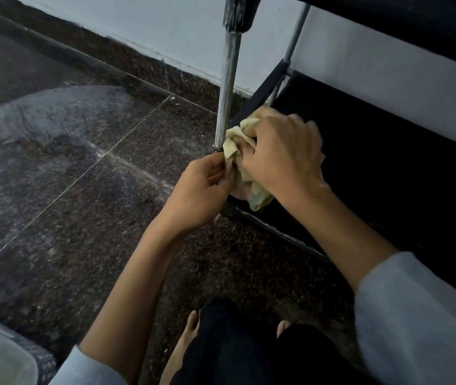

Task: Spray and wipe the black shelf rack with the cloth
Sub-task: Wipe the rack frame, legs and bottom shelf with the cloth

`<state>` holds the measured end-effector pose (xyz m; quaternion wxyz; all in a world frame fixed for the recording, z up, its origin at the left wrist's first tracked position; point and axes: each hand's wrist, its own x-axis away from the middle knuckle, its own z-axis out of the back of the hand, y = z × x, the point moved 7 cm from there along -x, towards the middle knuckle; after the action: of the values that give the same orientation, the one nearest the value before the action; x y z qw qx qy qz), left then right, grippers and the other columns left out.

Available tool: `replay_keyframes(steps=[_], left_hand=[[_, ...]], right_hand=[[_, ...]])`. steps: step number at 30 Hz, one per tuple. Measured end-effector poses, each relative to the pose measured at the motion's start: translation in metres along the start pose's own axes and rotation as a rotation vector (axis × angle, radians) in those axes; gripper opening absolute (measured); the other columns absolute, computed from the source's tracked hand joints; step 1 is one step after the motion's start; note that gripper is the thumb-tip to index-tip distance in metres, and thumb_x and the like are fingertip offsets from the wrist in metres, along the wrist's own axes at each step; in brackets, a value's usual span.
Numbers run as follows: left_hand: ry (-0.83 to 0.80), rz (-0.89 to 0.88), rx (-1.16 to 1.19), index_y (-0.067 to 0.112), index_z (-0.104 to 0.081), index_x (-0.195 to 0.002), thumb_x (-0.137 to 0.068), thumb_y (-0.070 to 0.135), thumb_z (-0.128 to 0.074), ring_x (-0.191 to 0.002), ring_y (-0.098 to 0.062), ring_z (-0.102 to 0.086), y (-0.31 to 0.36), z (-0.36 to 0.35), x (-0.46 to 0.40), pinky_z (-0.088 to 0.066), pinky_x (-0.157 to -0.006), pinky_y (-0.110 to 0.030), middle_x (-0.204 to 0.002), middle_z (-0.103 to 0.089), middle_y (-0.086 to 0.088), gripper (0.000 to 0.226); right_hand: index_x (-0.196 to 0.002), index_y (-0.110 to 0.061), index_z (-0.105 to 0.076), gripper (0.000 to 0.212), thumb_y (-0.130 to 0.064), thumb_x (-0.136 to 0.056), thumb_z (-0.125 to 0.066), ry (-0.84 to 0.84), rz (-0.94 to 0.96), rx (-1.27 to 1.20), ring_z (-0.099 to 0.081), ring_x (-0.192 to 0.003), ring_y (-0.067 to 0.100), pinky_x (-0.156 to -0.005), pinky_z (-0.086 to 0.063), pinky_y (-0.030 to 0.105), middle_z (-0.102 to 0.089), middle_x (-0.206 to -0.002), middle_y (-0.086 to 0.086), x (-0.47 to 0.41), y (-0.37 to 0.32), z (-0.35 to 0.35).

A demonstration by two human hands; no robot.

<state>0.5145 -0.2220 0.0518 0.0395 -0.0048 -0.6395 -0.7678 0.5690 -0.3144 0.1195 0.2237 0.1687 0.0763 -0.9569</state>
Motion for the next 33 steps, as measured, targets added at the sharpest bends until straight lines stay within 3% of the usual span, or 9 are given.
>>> replay_keyframes(steps=[3, 7, 14, 18, 22, 25, 27, 30, 33], left_hand=[[-0.020, 0.002, -0.029, 0.009, -0.063, -0.113, -0.090, -0.010, -0.046, -0.111, -0.003, -0.060, -0.001, -0.001, 0.004, -0.044, -0.099, -0.018, -0.113, -0.068, 0.000, 0.034], [-0.051, 0.044, -0.119, 0.011, -0.060, -0.120, -0.088, -0.009, -0.048, -0.110, -0.002, -0.060, 0.000, -0.008, 0.007, -0.045, -0.100, -0.020, -0.114, -0.066, 0.006, 0.039], [-0.062, 0.088, -0.498, 0.020, -0.042, -0.140, -0.083, 0.026, -0.049, -0.125, -0.023, -0.050, -0.002, -0.020, 0.011, -0.043, -0.102, -0.045, -0.139, -0.051, -0.003, 0.057], [-0.039, 0.101, -0.486, 0.018, -0.045, -0.139, -0.087, 0.017, -0.052, -0.124, -0.022, -0.052, 0.000, -0.018, 0.011, -0.043, -0.103, -0.044, -0.137, -0.054, -0.002, 0.053], [0.047, 0.055, -0.524, 0.016, -0.057, -0.127, -0.086, 0.011, -0.054, -0.111, -0.021, -0.061, 0.010, -0.013, 0.014, -0.049, -0.095, -0.043, -0.122, -0.064, -0.002, 0.042], [0.184, -0.095, -0.621, 0.020, -0.064, -0.115, -0.084, 0.008, -0.054, -0.096, -0.020, -0.066, 0.038, -0.017, 0.019, -0.054, -0.084, -0.041, -0.104, -0.071, 0.001, 0.035], [0.187, -0.207, -0.748, 0.019, -0.061, -0.115, -0.087, 0.006, -0.051, -0.094, -0.025, -0.064, 0.053, -0.028, 0.022, -0.050, -0.079, -0.036, -0.102, -0.069, -0.003, 0.032], [0.163, -0.317, -0.950, 0.013, -0.060, -0.118, -0.092, 0.009, -0.050, -0.101, -0.031, -0.060, 0.057, -0.043, 0.020, -0.047, -0.077, -0.040, -0.112, -0.066, -0.007, 0.028], [0.151, -0.185, -1.028, 0.013, -0.058, -0.123, -0.094, 0.020, -0.054, -0.120, -0.029, -0.052, 0.051, -0.050, 0.022, -0.050, -0.080, -0.043, -0.134, -0.054, -0.006, 0.030]], right_hand=[[-0.106, -0.026, -0.070, 0.031, -0.050, -0.091, -0.056, 0.002, -0.040, -0.086, -0.061, -0.090, 0.028, -0.068, -0.041, 0.034, -0.059, -0.120, -0.011, 0.016, 0.012, -0.008], [-0.092, -0.022, -0.074, 0.018, -0.038, -0.085, -0.068, 0.081, -0.012, 0.005, -0.058, -0.083, 0.029, -0.062, -0.035, 0.031, -0.061, -0.119, -0.011, 0.050, 0.023, 0.003], [-0.090, -0.018, -0.075, 0.021, -0.027, -0.080, -0.059, 0.186, -0.091, 0.181, -0.058, -0.095, 0.036, -0.069, -0.043, 0.040, -0.066, -0.119, -0.005, 0.136, 0.080, 0.022], [-0.091, -0.017, -0.077, 0.025, -0.026, -0.085, -0.054, 0.175, -0.281, 0.211, -0.058, -0.092, 0.039, -0.072, -0.046, 0.044, -0.068, -0.114, 0.000, 0.166, 0.122, 0.032], [-0.099, -0.027, -0.074, 0.024, -0.037, -0.085, -0.057, 0.187, -0.428, 0.021, -0.060, -0.091, 0.030, -0.078, -0.049, 0.038, -0.068, -0.110, -0.005, 0.142, 0.113, 0.040], [-0.102, -0.032, -0.072, 0.031, -0.041, -0.082, -0.049, 0.202, -0.290, -0.056, -0.056, -0.098, 0.022, -0.082, -0.041, 0.033, -0.064, -0.118, -0.014, 0.097, 0.060, 0.029], [-0.098, -0.031, -0.072, 0.021, -0.037, -0.082, -0.059, 0.162, -0.119, 0.029, -0.056, -0.103, 0.027, -0.079, -0.041, 0.038, -0.060, -0.126, -0.015, 0.079, 0.023, 0.010], [-0.104, -0.033, -0.070, 0.024, -0.034, -0.080, -0.072, 0.147, -0.119, 0.179, -0.058, -0.103, 0.029, -0.074, -0.043, 0.039, -0.057, -0.132, -0.014, 0.081, 0.027, -0.002], [-0.106, -0.033, -0.071, 0.028, -0.029, -0.078, -0.073, 0.153, -0.173, 0.225, -0.059, -0.094, 0.029, -0.068, -0.045, 0.037, -0.058, -0.130, -0.011, 0.105, 0.054, 0.007]])
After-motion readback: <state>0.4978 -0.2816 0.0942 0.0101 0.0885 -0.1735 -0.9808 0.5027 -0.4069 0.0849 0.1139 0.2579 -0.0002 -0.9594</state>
